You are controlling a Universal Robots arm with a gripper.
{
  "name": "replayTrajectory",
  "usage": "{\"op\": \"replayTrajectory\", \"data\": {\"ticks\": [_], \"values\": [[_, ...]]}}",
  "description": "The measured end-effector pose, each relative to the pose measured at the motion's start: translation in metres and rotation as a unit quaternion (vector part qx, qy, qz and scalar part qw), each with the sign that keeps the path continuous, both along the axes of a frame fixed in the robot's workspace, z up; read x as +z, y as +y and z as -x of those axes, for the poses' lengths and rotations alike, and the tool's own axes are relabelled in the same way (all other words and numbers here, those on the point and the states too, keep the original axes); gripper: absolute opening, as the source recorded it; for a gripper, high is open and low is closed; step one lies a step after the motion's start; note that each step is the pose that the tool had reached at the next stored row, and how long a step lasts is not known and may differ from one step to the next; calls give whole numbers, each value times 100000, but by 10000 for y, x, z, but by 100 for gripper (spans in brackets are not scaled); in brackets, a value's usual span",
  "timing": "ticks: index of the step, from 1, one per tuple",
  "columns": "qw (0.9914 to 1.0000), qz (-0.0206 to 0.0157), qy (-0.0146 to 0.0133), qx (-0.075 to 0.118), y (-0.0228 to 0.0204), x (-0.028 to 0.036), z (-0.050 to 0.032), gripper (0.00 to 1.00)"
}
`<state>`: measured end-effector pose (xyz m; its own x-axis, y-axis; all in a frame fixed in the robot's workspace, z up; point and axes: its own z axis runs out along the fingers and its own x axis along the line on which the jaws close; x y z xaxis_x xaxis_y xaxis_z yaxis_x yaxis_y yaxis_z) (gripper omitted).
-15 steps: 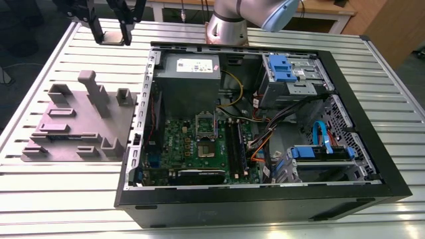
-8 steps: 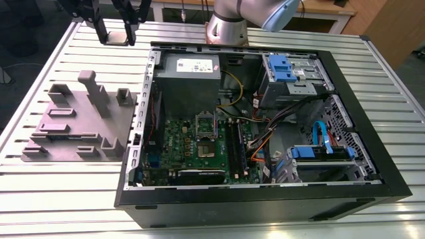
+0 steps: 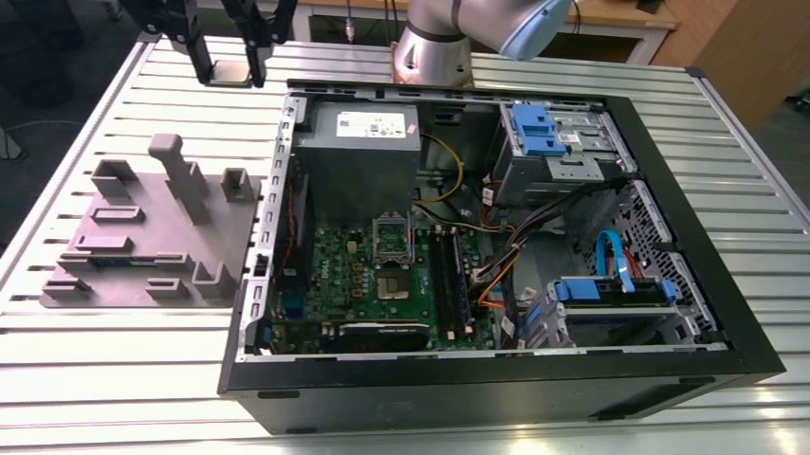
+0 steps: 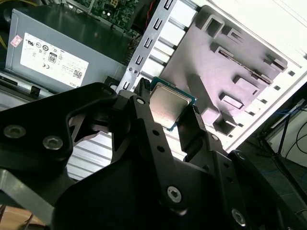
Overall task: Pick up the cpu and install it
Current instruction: 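Pick up the cpu and move it towards the insertion slot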
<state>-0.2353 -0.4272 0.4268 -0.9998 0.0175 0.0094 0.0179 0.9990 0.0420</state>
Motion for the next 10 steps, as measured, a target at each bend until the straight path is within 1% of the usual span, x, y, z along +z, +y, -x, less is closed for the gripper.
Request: {"op": "replayTrajectory", "data": {"ticks": [10], "values": [[100000,3,3,-1,0,-1,-64,47]]}}
